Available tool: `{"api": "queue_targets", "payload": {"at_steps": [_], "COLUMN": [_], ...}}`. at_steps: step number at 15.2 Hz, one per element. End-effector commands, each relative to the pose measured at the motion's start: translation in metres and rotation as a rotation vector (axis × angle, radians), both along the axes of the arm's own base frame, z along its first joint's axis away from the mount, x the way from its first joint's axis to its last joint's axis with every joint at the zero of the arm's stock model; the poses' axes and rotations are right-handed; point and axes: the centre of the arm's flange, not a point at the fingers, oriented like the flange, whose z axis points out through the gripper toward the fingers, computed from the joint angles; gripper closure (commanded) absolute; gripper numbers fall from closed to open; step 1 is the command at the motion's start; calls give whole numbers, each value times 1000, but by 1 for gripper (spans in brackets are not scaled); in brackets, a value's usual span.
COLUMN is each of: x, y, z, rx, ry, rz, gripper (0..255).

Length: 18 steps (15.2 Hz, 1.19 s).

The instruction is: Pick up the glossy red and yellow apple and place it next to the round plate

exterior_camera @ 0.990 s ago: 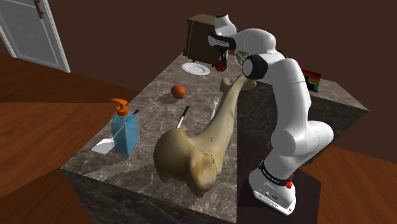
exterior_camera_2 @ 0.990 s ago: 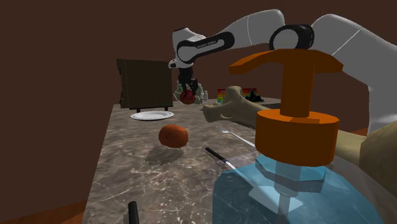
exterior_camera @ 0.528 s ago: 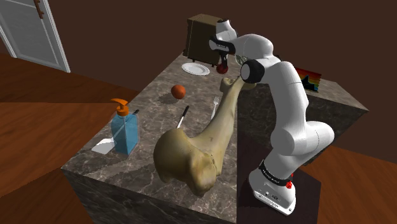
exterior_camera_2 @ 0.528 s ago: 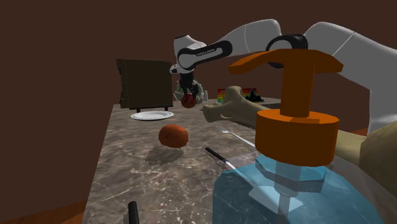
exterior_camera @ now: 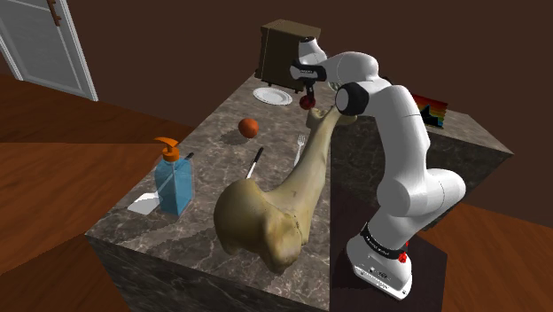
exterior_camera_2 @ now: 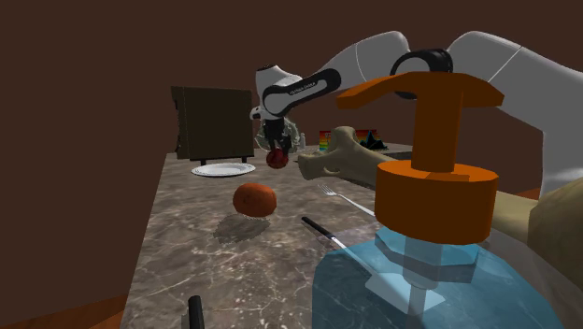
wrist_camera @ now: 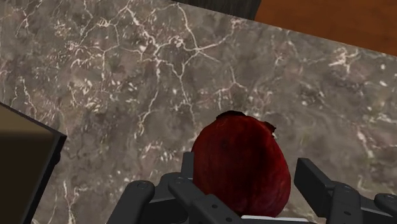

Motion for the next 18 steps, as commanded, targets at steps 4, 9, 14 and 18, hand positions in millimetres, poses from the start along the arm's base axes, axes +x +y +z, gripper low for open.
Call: {"api": "queue_targets", "payload": {"at_steps": [4,9,14,18], "x": [0,0,0,4], "y": [1,2,1,22], "z": [-9,-9,-9,36], "rx": [0,0,0,0], "ry": [-1,-1,-1,-1], "rz": [0,0,0,0], "gripper": [255,0,0,0]}}
